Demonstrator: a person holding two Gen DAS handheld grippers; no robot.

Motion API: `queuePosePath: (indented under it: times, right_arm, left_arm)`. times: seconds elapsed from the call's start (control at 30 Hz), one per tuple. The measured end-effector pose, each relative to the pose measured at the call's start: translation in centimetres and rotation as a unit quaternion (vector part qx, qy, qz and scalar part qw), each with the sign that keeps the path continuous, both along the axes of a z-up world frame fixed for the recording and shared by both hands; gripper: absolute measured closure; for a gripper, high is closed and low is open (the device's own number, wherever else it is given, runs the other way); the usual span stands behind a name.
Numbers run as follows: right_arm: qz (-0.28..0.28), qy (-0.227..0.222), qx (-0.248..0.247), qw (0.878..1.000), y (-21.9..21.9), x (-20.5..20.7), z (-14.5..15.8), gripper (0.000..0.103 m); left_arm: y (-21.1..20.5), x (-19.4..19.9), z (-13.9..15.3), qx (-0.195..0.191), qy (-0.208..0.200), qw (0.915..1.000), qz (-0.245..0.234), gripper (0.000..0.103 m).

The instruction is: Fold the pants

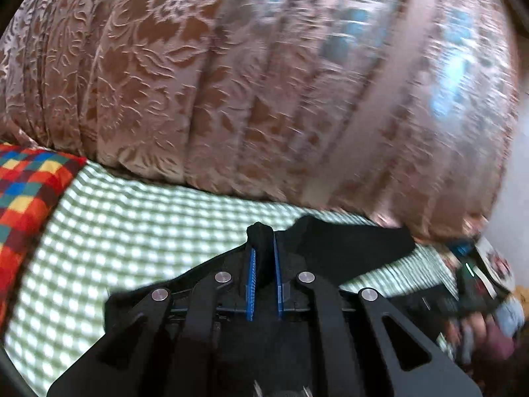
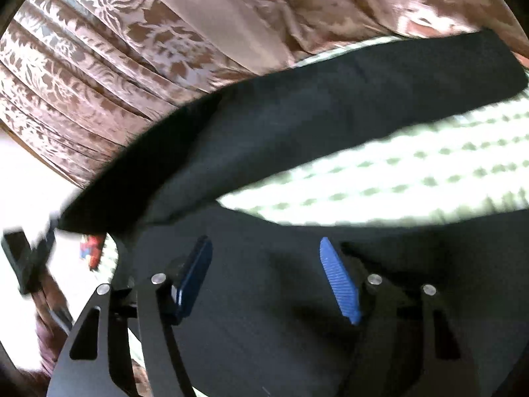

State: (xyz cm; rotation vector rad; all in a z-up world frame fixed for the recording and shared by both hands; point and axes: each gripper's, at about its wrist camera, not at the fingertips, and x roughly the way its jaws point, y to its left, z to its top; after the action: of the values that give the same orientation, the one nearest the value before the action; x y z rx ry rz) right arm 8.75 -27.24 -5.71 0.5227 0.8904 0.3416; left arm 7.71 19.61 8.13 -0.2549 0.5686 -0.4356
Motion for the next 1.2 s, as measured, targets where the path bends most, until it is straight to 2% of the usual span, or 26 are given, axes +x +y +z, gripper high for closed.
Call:
queuePosePath:
  times: [0.2,0.27,0.37,0.43,0.5,0.57,0.67,0.73,0.83,0.93,1.07,1.2]
  right_arm:
    - [-0.015,0.010,0.085,0.996,0.8,7.7,2.1,0.035]
    - [-0.038,0.026,0.113,0.993,0.5,10.5,2.1,0.035]
    - [-0.069,0.055,0.123,0.989,0.1,14.2,1.5,0.036]
    - [-0.079,0.071,0.107,0.989,0.2,16.3,0.8,0.054]
    - [-0.088,0.081,0.092,0.989,0.1,17.5,0.5,0.088]
    - [-0.089,0.070,0.083,0.990,-0.1,17.7,0.7,0.091]
    - [-0.068,0.034,0.075,0.994,0.1,16.4,2.6,0.091]
    - [-0.054,0.012,0.073,0.996,0.2,14.7,3.9,0.091]
    - [-0.020,-0.031,0.066,0.997,0.6,10.7,6.0,0.091]
    - [0.013,-0.068,0.051,0.996,1.2,5.2,7.3,0.091]
    - [0.054,-0.066,0.030,0.996,2.4,-1.3,5.7,0.091]
    - [0.063,-0.020,0.019,0.998,3.3,-5.2,1.0,0.091]
  left_arm:
    - [-0.2,-6.5,-3.1,-0.005,0.025,0.9993,-0.028,0.095]
    - [-0.1,-7.1,-3.7,-0.008,0.033,0.9990,-0.029,0.095]
    - [0.1,-8.0,-4.4,-0.016,0.040,0.9987,-0.027,0.095]
    - [0.4,-8.0,-4.6,-0.015,0.043,0.9986,-0.025,0.095]
    - [0.7,-7.9,-4.9,-0.014,0.049,0.9984,-0.024,0.095]
    - [1.0,-7.6,-5.0,-0.011,0.053,0.9983,-0.020,0.095]
    - [2.3,-6.5,-4.4,-0.005,0.048,0.9988,0.006,0.095]
    - [3.7,-5.0,-3.3,0.007,0.034,0.9985,0.042,0.095]
    - [6.5,-2.2,-1.5,0.002,0.011,0.9951,0.099,0.095]
    - [8.2,-0.6,-0.8,0.001,0.000,0.9918,0.128,0.095]
    - [9.2,-1.7,-2.1,-0.010,0.016,0.9908,0.134,0.095]
    - [10.5,-5.4,-6.0,-0.045,0.062,0.9872,0.139,0.095]
